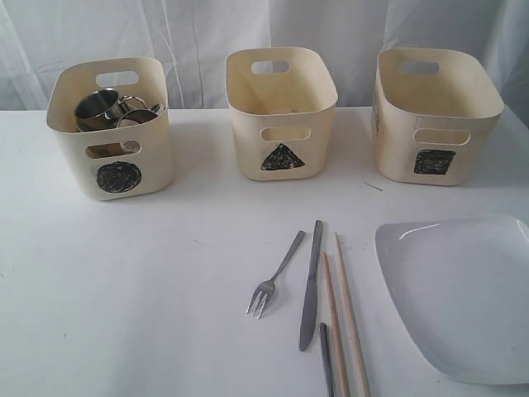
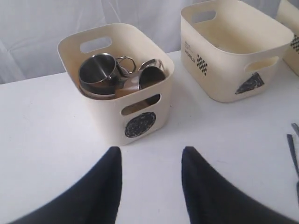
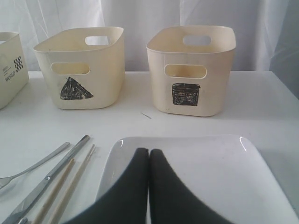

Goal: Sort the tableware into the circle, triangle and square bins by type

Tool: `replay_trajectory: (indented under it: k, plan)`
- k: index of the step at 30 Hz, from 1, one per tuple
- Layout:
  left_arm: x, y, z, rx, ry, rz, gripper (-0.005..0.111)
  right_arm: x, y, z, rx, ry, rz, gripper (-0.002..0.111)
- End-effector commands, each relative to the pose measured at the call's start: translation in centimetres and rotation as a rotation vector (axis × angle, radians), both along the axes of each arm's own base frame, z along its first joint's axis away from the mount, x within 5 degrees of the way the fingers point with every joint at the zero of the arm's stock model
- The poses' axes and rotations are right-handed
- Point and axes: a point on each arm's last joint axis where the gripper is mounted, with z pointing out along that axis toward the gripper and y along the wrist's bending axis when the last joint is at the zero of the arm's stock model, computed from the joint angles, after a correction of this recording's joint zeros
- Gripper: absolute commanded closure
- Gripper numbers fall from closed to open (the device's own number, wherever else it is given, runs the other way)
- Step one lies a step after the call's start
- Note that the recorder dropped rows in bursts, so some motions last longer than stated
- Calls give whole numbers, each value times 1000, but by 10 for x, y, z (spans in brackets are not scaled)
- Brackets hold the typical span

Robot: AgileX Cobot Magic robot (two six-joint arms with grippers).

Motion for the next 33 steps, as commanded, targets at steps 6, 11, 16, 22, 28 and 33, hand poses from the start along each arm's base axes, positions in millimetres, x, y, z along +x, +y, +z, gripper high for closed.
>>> replay_trajectory:
  k: [6,11,16,22,28,33]
  plan:
    - [-84,2,-30,-5,-51,-104,60,0,0,-1,-3,-6,4,108]
    - [-111,-2,-47,33,97,-208,60,0,0,-1,-3,-6,4,108]
    - [-117,-1,-55,83,171,-232,60,0,0,-1,-3,-6,4,108]
    - [-115,0,-52,75,131,-213,60,0,0,-1,-3,-6,4,108]
    - [-109,3,-44,98,17,-175,60,0,0,-1,-3,-8,4,108]
    - [-97,5,-46,214,-175,-162,60,0,0,-1,-3,-8,4,108]
